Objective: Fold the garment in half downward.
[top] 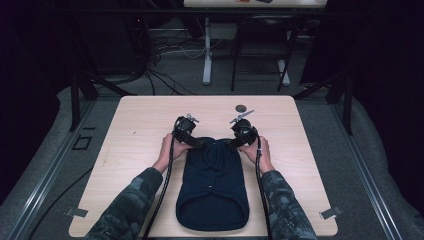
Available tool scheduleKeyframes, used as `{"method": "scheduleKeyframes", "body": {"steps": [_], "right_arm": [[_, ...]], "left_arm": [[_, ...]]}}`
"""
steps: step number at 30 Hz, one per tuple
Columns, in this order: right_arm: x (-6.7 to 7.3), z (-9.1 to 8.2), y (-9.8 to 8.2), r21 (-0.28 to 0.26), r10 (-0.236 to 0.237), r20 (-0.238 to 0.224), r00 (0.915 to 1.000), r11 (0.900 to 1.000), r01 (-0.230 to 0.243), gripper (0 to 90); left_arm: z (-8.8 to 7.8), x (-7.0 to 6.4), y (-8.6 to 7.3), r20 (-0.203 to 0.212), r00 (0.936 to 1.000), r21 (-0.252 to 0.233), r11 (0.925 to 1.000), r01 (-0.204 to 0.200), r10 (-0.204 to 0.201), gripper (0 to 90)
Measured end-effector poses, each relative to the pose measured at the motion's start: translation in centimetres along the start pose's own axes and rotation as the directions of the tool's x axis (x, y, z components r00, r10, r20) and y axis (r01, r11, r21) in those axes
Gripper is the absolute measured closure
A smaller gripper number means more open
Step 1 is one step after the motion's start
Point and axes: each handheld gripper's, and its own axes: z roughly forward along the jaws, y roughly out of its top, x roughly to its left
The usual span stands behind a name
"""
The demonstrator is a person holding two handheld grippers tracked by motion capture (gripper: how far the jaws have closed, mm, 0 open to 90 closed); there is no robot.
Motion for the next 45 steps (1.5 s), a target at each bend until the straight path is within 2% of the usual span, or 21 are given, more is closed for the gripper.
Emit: {"method": "scheduleKeyframes", "body": {"steps": [1,5,6,8,10,13,14,16,17,18,20,21,25,29,30,31,33,36,37,40,45], "right_arm": [[-0.2,0.2,0.0,0.018,-0.009,-0.008,0.9999,1.0,0.009,37.7],[-0.3,1.0,-0.1,0.035,0.005,-0.013,0.9999,0.999,-0.004,42.6],[-0.2,1.2,-0.2,0.015,0.014,-0.02,0.9997,1.0,-0.013,44.6],[-0.2,1.2,-0.2,0.035,0.0,-0.013,0.9999,0.999,0.0,45.9],[0.2,1.7,-0.2,0.032,0.008,-0.008,0.9999,0.999,-0.007,49.1],[0.1,1.8,-0.1,0.098,-0.01,-0.032,0.9994,0.995,0.013,53.9],[0.2,1.9,-0.2,0.085,0.005,-0.036,0.9993,0.996,-0.002,54.3],[0.0,1.8,-0.3,0.088,0.001,-0.047,0.9989,0.996,0.003,56.8],[0.3,2.0,-0.4,0.062,0.019,-0.041,0.999,0.998,-0.016,59.6],[0.2,1.8,-0.3,0.097,-0.018,-0.046,0.9988,0.995,0.022,61.9],[0.4,1.9,-0.3,0.083,-0.007,-0.046,0.9989,0.996,0.01,63.6],[0.5,1.8,-0.3,0.096,-0.025,-0.043,0.9987,0.995,0.029,65.5],[0.5,1.7,-0.3,0.096,-0.023,-0.043,0.9988,0.995,0.027,67.9],[0.9,1.7,-0.5,0.081,-0.027,-0.039,0.9989,0.996,0.03,70.4],[1.0,1.7,-0.7,0.063,-0.02,-0.031,0.9993,0.998,0.022,70.8],[1.2,1.6,-1.2,0.037,-0.023,-0.031,0.9993,0.999,0.024,72.0],[1.2,1.4,-1.5,0.028,-0.034,-0.033,0.9989,0.999,0.034,72.5],[1.5,1.3,-1.6,0.018,-0.061,-0.011,0.9981,0.998,0.061,72.9],[1.8,1.2,-1.5,0.024,-0.089,0.005,0.996,0.996,0.089,73.2],[2.4,0.7,-1.3,0.032,-0.128,0.043,0.9909,0.991,0.127,73.6],[2.7,-0.5,-1.1,-0.008,-0.132,0.05,0.9901,0.991,0.132,73.6]], "left_arm": [[0.4,-0.2,0.0,0.002,1.0,0.01,0.9999,-0.009,0.009,16.5],[0.7,-0.4,0.0,0.008,0.9998,0.02,0.9997,-0.017,0.017,22.6],[0.9,-0.4,0.0,0.012,0.9998,0.032,0.9993,-0.017,0.016,24.8],[1.0,-0.4,-0.1,0.009,0.9999,0.035,0.9993,-0.014,0.013,25.2],[1.0,-0.4,-0.2,0.018,0.9998,0.032,0.9994,-0.013,0.012,29.0],[1.0,-0.6,-0.2,0.015,0.9994,0.03,0.9991,-0.031,0.03,32.6],[0.9,-0.6,-0.2,0.021,0.9992,0.03,0.999,-0.033,0.033,33.7],[0.9,-0.7,-0.2,0.021,0.9991,0.028,0.9989,-0.036,0.036,36.9],[0.9,-0.7,-0.3,0.022,0.999,0.016,0.9991,-0.04,0.039,38.5],[0.9,-0.7,-0.3,0.022,0.999,0.016,0.9991,-0.04,0.039,40.1],[0.8,-0.9,-0.4,0.027,0.9988,0.009,0.9992,-0.04,0.04,43.0],[0.8,-1.0,-0.5,0.026,0.9987,0.003,0.999,-0.044,0.044,44.6],[0.8,-1.1,-0.6,0.029,0.9985,-0.002,0.9989,-0.046,0.046,48.7],[0.7,-1.4,-0.8,0.037,0.9977,-0.009,0.9984,-0.056,0.057,61.5],[0.6,-1.4,-0.9,0.039,0.9978,-0.018,0.9984,-0.053,0.054,61.5],[0.5,-1.4,-1.1,0.047,0.9975,-0.027,0.9983,-0.052,0.053,65.3],[0.5,-1.5,-1.2,0.05,0.9975,-0.03,0.9983,-0.05,0.051,66.7],[0.4,-1.7,-1.1,0.043,0.9969,-0.023,0.9976,-0.065,0.066,68.7],[0.2,-2.0,-0.9,0.032,0.9961,-0.02,0.9965,-0.081,0.082,68.7],[-0.3,-2.3,-0.7,0.019,0.9939,-0.027,0.9938,-0.108,0.109,69.5],[-1.5,-2.7,-0.4,0.017,0.9917,-0.055,0.9905,-0.126,0.127,70.0]]}}
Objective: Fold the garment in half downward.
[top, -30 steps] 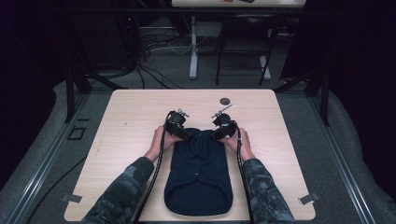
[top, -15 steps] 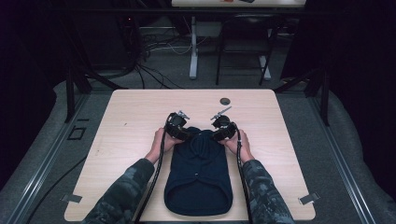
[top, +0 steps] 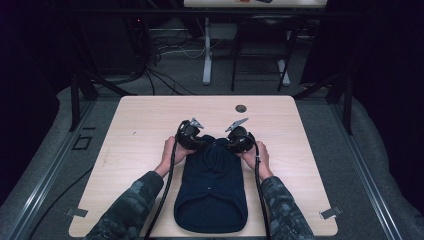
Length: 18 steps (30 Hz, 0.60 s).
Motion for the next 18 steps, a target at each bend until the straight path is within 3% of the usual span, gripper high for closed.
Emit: {"method": "scheduleKeyframes", "body": {"steps": [10,18], "right_arm": [[1.1,-3.1,0.6,-0.041,-0.068,0.038,0.997,0.997,0.069,73.5],[1.6,-4.7,1.0,-0.062,-0.102,0.078,0.9917,0.992,0.107,73.6]], "left_arm": [[-2.6,-1.0,0.8,0.0,0.9985,-0.044,0.9975,-0.055,0.055,70.7],[-3.6,-1.4,1.5,-0.008,0.9956,-0.057,0.994,-0.093,0.093,71.4]]}}
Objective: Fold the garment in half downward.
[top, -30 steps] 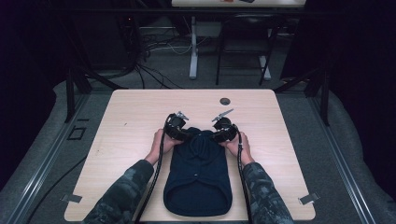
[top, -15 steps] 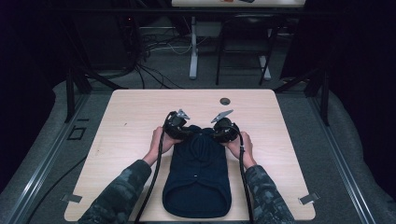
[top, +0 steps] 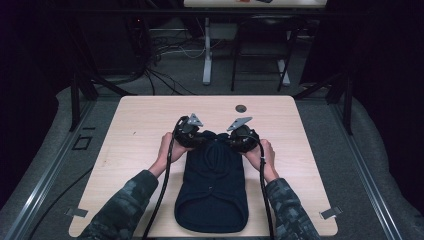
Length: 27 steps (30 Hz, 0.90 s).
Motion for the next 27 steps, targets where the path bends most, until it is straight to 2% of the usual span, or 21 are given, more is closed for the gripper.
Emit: {"method": "scheduleKeyframes", "body": {"steps": [3,4,7,12,16,22,23,25,26,27], "right_arm": [[0.2,-0.3,0.3,-0.005,-0.017,0.024,0.9996,1.0,0.017,73.6],[0.3,-0.6,0.5,0.004,-0.04,0.044,0.9982,0.999,0.04,73.6],[0.4,-0.9,0.7,0.003,-0.056,0.062,0.9965,0.998,0.055,73.7],[0.5,-1.3,0.8,-0.004,-0.069,0.079,0.9945,0.998,0.07,74.3],[0.7,-1.5,1.1,-0.002,-0.094,0.1,0.9905,0.995,0.095,75.8],[0.7,-1.8,1.5,-0.013,-0.11,0.137,0.9845,0.994,0.113,76.3],[0.7,-1.9,1.6,-0.007,-0.117,0.141,0.9832,0.993,0.119,76.2],[0.8,-1.9,1.6,-0.014,-0.117,0.151,0.9815,0.993,0.121,76.2],[0.8,-2.0,1.7,-0.015,-0.12,0.159,0.98,0.992,0.124,76.3],[0.8,-2.0,1.7,-0.015,-0.12,0.159,0.98,0.992,0.124,76.3]], "left_arm": [[-0.3,0.0,0.4,-0.007,1.0,-0.011,0.9999,-0.007,0.007,71.7],[-0.3,-0.1,0.5,-0.007,0.9999,-0.015,0.9999,-0.008,0.008,71.7],[-0.5,-0.3,0.8,-0.015,0.9994,-0.019,0.9993,-0.031,0.03,71.7],[-0.7,-0.4,1.0,-0.024,0.9989,-0.025,0.9988,-0.042,0.041,71.8],[-1.0,-0.5,1.5,-0.044,0.9965,-0.018,0.9973,-0.071,0.071,72.3],[-1.4,-0.7,2.2,-0.077,0.9912,-0.017,0.9938,-0.109,0.108,73.8],[-1.4,-0.8,2.4,-0.094,0.9869,-0.012,0.9911,-0.133,0.131,74.2],[-1.5,-0.8,2.5,-0.096,0.9858,-0.007,0.9903,-0.139,0.138,74.5],[-1.6,-1.0,2.6,-0.114,0.9821,-0.012,0.9882,-0.152,0.15,74.5],[-1.6,-1.0,2.6,-0.114,0.9821,-0.012,0.9882,-0.152,0.15,74.5]]}}
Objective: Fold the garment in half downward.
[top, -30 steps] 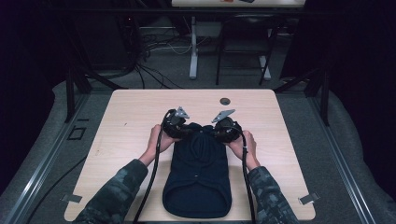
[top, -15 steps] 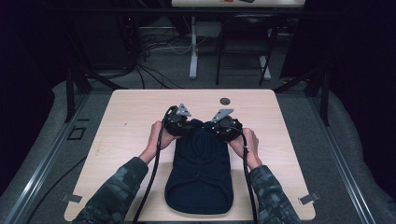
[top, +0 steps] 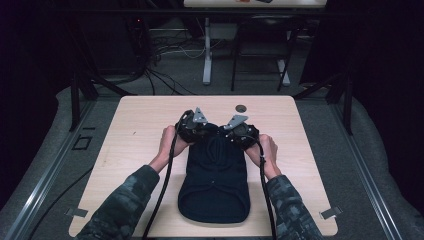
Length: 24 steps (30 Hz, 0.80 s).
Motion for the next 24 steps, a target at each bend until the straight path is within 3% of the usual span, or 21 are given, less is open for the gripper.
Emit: {"method": "scheduleKeyframes", "body": {"steps": [4,15,21,24], "right_arm": [[-0.2,-0.43,0.3,-0.006,-0.013,0.022,0.9997,1.0,0.013,76.5],[-0.56,-0.15,-0.1,-0.001,-0.024,0.007,0.9997,1.0,0.024,77.5],[-0.39,0.0,0.14,0.009,-0.062,0.052,0.9967,0.998,0.062,77.7],[-0.69,0.13,-0.02,0.002,-0.047,0.039,0.9982,0.999,0.047,77.9]], "left_arm": [[-0.37,0.07,0.29,-0.012,0.9999,-0.014,0.9999,-0.006,0.006,74.7],[-0.43,-0.12,0.11,-0.035,0.9987,-0.025,0.9989,-0.038,0.038,76.1],[-0.55,-0.32,0.39,-0.056,0.9968,-0.031,0.9978,-0.059,0.057,76.3],[-0.54,-0.32,0.37,-0.061,0.9961,-0.032,0.9974,-0.065,0.063,76.4]]}}
